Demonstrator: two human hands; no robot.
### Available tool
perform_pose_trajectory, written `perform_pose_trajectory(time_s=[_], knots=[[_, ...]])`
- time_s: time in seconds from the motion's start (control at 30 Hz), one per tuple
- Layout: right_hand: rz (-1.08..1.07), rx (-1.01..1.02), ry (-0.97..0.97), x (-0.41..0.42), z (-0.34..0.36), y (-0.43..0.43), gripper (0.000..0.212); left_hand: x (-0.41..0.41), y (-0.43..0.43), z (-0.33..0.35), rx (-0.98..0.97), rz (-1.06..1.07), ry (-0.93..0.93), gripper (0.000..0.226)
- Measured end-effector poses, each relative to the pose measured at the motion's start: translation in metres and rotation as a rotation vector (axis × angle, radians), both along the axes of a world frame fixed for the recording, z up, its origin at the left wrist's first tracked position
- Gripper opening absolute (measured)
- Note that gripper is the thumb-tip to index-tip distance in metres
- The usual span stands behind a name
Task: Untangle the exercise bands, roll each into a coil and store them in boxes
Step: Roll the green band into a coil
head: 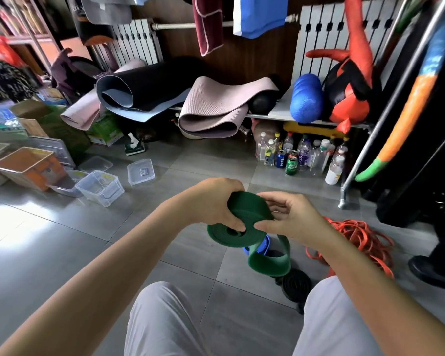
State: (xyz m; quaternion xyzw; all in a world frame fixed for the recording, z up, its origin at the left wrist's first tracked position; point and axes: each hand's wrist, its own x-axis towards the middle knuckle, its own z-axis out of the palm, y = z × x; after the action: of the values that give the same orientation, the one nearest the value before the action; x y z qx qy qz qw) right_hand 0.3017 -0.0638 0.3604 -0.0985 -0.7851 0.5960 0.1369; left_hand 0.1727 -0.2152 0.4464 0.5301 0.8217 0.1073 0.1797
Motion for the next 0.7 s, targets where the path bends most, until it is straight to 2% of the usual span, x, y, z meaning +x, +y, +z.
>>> perform_pose_trajectory(time_s=[0.13, 0.2, 0.27, 0.4, 0.53, 0.7], knots=[[0.011, -0.029, -0.010, 0.004, -0.008, -0.003, 0.053, 0.004, 0.003, -0.020, -0.025, -0.021, -0.013, 0.045], [0.010, -0.058, -0.010, 0.005, -0.009, -0.004, 0.051, 0.002, 0.002, -0.027, 0.024, 0.000, -0.051, 0.044], [-0.028, -0.128, 0.022, 0.005, -0.010, -0.003, 0.048, -0.002, -0.001, -0.032, 0.109, 0.059, -0.148, 0.043], [-0.080, -0.247, 0.087, 0.007, -0.012, -0.001, 0.059, -0.006, -0.011, -0.045, 0.301, 0.225, -0.428, 0.042], [-0.101, -0.271, 0.119, 0.015, -0.021, -0.005, 0.047, -0.011, -0.021, -0.051, 0.482, 0.345, -0.628, 0.046], [-0.061, -0.336, 0.182, 0.021, -0.024, -0.012, 0.038, -0.005, -0.025, -0.055, 0.615, 0.376, -0.785, 0.048]])
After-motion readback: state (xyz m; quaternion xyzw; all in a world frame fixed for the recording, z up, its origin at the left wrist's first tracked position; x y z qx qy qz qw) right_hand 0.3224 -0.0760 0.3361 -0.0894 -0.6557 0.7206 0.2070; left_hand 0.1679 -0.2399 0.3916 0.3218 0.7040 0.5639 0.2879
